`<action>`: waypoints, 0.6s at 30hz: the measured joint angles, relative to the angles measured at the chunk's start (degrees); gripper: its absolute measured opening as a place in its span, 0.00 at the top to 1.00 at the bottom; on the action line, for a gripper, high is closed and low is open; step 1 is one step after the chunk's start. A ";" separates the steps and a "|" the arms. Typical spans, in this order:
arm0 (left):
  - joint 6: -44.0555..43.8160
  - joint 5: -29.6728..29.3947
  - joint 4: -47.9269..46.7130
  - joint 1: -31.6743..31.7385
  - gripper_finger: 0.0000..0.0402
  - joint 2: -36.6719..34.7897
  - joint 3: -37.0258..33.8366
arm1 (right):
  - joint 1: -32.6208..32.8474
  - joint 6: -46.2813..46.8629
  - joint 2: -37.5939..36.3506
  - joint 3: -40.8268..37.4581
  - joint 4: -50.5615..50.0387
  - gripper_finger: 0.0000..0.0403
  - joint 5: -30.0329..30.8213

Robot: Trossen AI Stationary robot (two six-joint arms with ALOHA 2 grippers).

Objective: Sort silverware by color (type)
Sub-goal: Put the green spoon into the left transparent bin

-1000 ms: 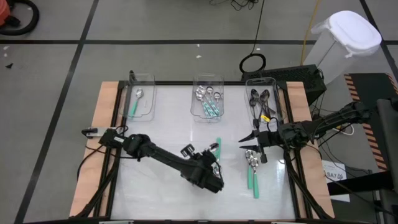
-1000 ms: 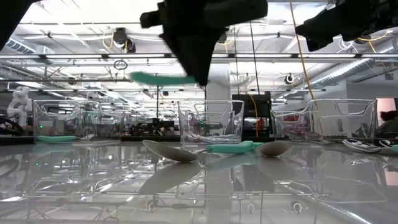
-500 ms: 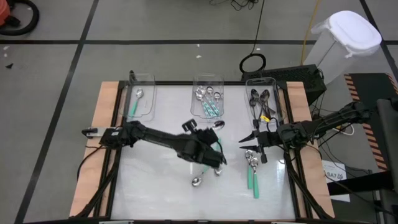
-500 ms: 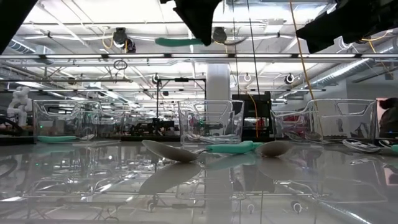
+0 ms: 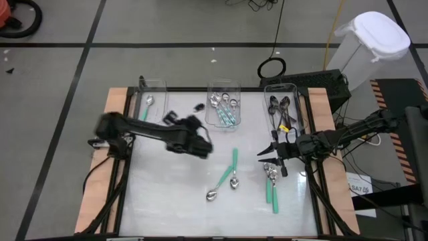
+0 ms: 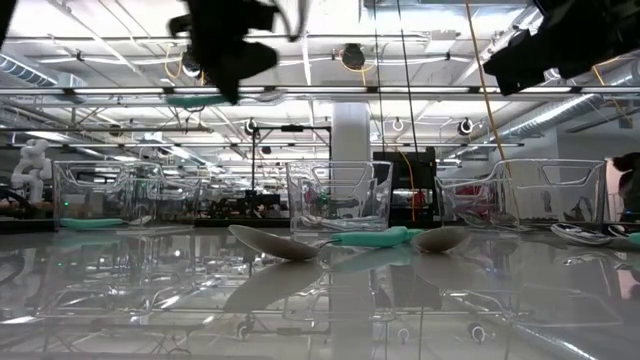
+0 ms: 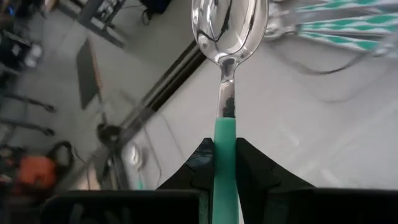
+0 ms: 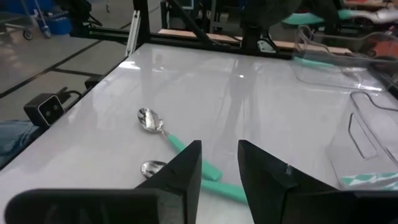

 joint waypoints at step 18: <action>13.18 -2.70 28.52 9.18 0.91 -37.76 -34.07 | 0.00 -1.30 0.00 0.00 1.58 0.75 0.34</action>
